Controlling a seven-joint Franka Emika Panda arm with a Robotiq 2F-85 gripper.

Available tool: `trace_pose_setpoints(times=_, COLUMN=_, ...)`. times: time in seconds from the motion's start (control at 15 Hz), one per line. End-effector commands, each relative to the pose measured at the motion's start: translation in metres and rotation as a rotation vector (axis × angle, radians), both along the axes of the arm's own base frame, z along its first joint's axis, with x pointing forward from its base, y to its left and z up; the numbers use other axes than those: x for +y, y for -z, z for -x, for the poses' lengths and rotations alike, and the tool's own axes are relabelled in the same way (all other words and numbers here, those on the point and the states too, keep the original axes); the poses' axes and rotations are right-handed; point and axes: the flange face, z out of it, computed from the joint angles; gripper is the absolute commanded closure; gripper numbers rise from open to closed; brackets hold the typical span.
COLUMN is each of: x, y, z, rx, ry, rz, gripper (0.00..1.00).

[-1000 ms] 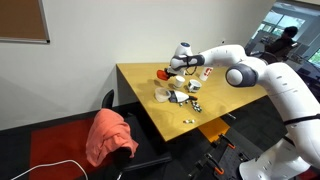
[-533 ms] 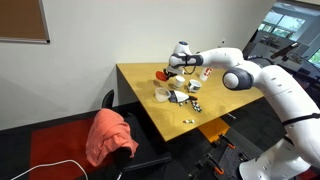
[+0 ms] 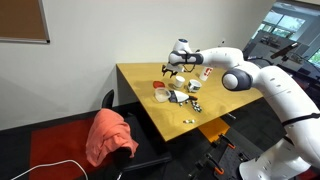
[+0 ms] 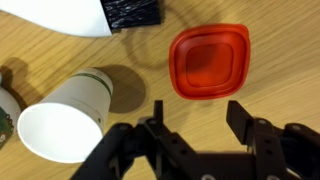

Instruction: Place the lid on the table

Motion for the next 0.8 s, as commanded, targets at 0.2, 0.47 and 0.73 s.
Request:
trace_pose_setpoints(times=0.2, x=0.018, y=-0.042, z=0.005, rx=0.005, ry=-0.038, rz=-0.028, gripper=0.0)
trace_pose_setpoints(times=0.47, x=0.031, y=-0.059, z=0.02, rx=0.034, ry=-0.065, rz=-0.034, gripper=0.0)
trace_pose_setpoints(times=0.73, x=0.036, y=-0.069, z=0.045, rx=0.072, ry=-0.076, rz=-0.035, gripper=0.0)
